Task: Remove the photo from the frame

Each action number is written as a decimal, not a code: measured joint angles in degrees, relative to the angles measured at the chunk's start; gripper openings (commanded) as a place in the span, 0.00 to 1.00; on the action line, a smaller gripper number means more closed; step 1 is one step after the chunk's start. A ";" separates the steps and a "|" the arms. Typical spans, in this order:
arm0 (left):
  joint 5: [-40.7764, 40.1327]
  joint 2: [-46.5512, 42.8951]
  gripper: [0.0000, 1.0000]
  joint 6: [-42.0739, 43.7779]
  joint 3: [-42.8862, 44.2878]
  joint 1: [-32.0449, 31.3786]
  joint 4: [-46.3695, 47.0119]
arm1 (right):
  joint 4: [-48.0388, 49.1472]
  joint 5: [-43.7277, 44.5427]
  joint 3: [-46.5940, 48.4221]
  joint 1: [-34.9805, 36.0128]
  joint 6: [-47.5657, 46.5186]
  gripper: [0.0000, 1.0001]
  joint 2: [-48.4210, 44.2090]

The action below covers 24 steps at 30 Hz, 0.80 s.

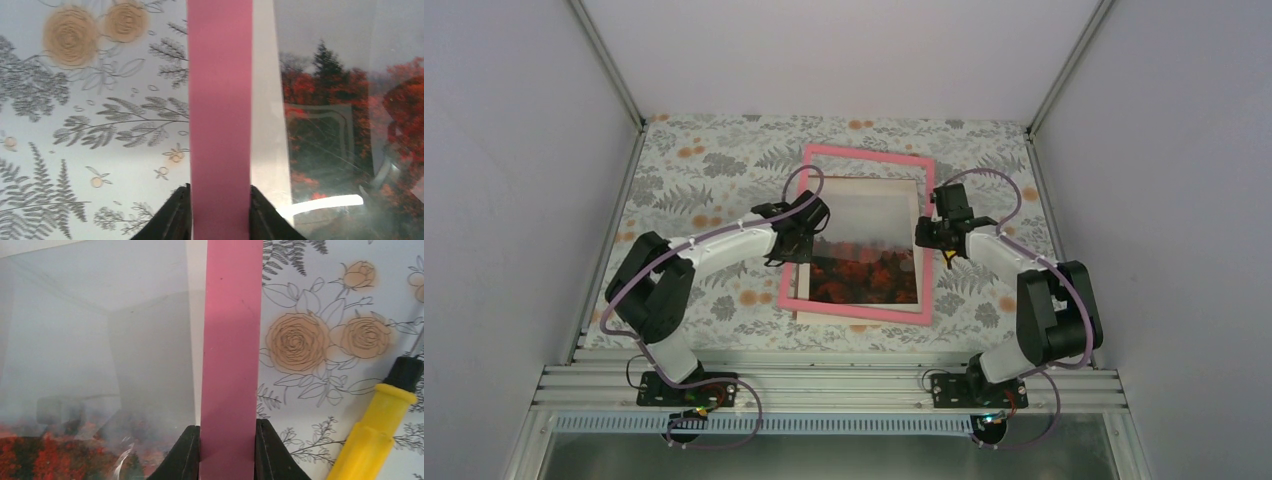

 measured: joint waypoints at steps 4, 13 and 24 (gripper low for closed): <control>-2.08 -0.50 0.34 -0.24 -0.04 0.83 -0.98 | 0.22 -1.57 0.04 0.81 0.72 0.04 -0.04; -3.58 -0.50 0.13 0.13 -0.22 2.71 -0.66 | 0.33 -4.72 0.04 2.29 1.22 0.04 -1.01; -4.92 -1.97 0.02 3.02 -0.33 5.73 -1.70 | 1.77 -7.78 0.04 3.06 2.01 0.40 -1.57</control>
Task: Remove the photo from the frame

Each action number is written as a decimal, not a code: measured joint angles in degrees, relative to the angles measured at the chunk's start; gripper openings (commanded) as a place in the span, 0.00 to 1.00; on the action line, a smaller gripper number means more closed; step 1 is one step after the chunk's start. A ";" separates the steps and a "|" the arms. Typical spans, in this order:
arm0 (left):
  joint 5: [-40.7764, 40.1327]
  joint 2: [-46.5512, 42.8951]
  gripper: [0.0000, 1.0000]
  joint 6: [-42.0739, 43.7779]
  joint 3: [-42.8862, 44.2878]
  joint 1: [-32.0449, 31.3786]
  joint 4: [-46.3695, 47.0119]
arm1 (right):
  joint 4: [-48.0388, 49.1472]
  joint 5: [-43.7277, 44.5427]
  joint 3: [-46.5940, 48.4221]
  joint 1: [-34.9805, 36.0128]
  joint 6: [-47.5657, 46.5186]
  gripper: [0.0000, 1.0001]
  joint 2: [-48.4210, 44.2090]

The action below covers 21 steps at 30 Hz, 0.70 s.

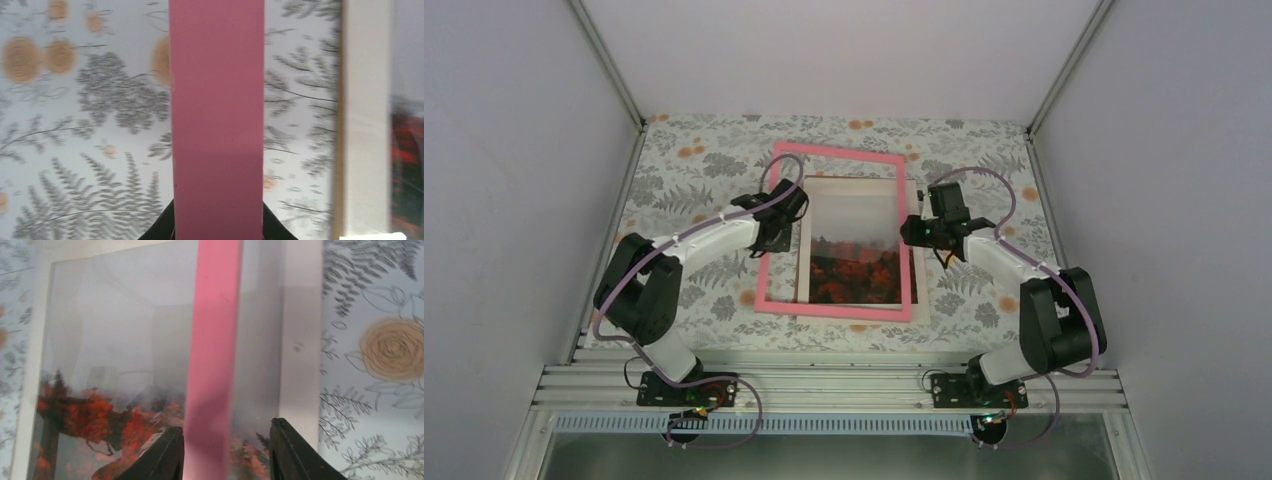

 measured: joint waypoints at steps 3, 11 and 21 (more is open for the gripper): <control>-1.38 -1.62 0.02 1.31 -1.07 2.99 -0.79 | 0.85 -2.84 0.09 0.00 -0.44 0.45 -1.36; -6.45 -7.32 0.02 8.00 -3.58 10.60 -2.01 | 4.00 -9.51 0.07 0.04 -2.40 0.64 -5.16; -8.74 -9.33 0.02 20.33 -4.00 27.34 -1.68 | 10.43 -15.47 -6.21 0.42 -3.28 0.76 -5.18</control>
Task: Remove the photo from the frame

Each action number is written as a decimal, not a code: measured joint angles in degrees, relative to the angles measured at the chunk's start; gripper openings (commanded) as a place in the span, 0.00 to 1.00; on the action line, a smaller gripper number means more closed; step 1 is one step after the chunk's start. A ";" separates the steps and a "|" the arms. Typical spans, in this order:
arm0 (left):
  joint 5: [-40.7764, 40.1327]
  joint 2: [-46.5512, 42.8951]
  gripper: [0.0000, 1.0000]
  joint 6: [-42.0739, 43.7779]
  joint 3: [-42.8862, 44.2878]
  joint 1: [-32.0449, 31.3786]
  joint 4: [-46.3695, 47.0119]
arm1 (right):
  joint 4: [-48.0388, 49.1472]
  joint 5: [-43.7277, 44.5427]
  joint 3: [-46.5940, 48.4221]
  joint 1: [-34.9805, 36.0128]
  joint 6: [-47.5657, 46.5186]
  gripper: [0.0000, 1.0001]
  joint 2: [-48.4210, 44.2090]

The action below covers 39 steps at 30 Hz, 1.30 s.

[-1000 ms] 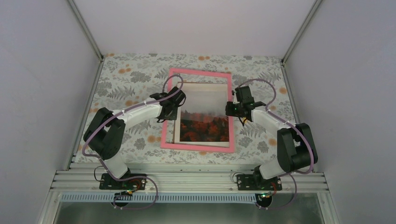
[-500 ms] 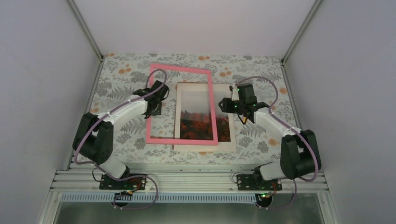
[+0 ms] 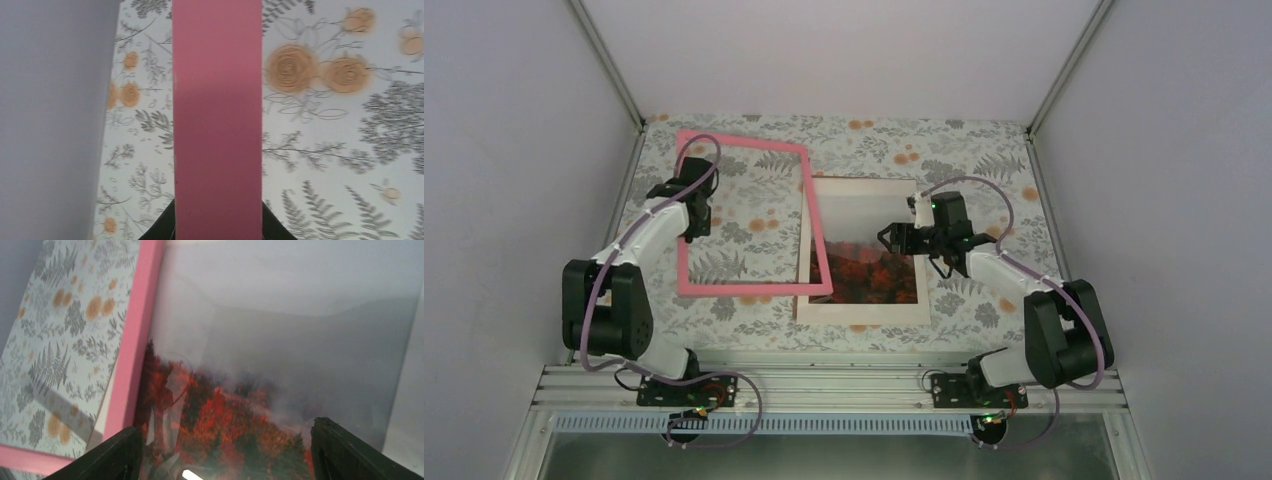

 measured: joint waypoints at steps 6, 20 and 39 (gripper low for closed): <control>-0.48 1.29 0.02 4.50 0.96 5.62 0.57 | 2.45 -1.64 -3.72 1.07 0.04 0.78 1.40; -4.63 14.95 0.02 15.34 9.99 16.44 11.06 | 4.15 -0.02 -4.76 1.38 -0.02 0.80 1.18; -9.05 30.38 0.82 17.03 15.82 19.80 16.72 | 4.98 1.16 -4.76 1.38 -0.33 0.85 3.34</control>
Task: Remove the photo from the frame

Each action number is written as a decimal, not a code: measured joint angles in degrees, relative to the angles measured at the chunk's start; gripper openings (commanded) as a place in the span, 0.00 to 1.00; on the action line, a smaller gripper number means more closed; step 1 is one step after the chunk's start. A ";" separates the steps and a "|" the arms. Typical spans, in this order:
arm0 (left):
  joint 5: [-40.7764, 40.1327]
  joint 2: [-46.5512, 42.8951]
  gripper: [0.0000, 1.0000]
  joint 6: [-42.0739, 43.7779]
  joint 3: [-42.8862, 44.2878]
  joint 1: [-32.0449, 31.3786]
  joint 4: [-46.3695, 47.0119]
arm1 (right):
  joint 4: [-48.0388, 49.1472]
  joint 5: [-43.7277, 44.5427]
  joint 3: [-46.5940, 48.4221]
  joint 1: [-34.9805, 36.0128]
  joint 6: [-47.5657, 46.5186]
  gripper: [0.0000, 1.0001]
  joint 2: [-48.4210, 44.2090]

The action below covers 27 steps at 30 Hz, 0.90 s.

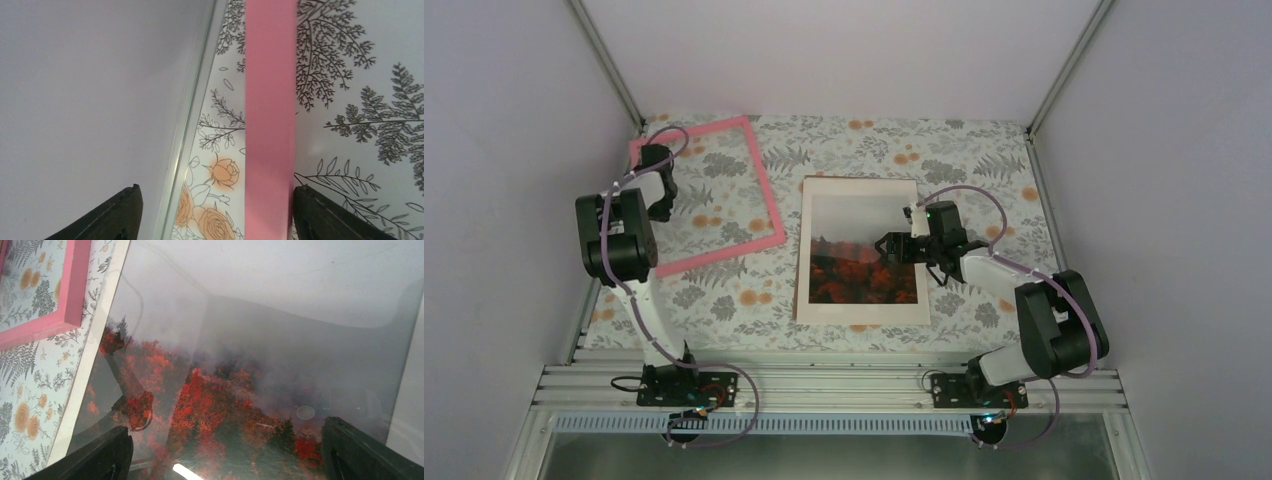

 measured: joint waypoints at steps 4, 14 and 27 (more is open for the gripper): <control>-0.37 -1.68 0.95 -2.40 1.05 -0.39 -2.73 | -0.24 1.38 0.00 0.02 -0.15 0.89 -0.02; 7.39 -13.09 1.00 -16.15 6.54 -13.97 -9.92 | -2.16 5.81 0.00 0.02 -0.98 0.96 -0.94; 30.91 -6.16 1.00 -26.10 11.80 -36.46 -4.48 | -5.27 10.34 0.02 1.20 -1.09 0.99 -1.90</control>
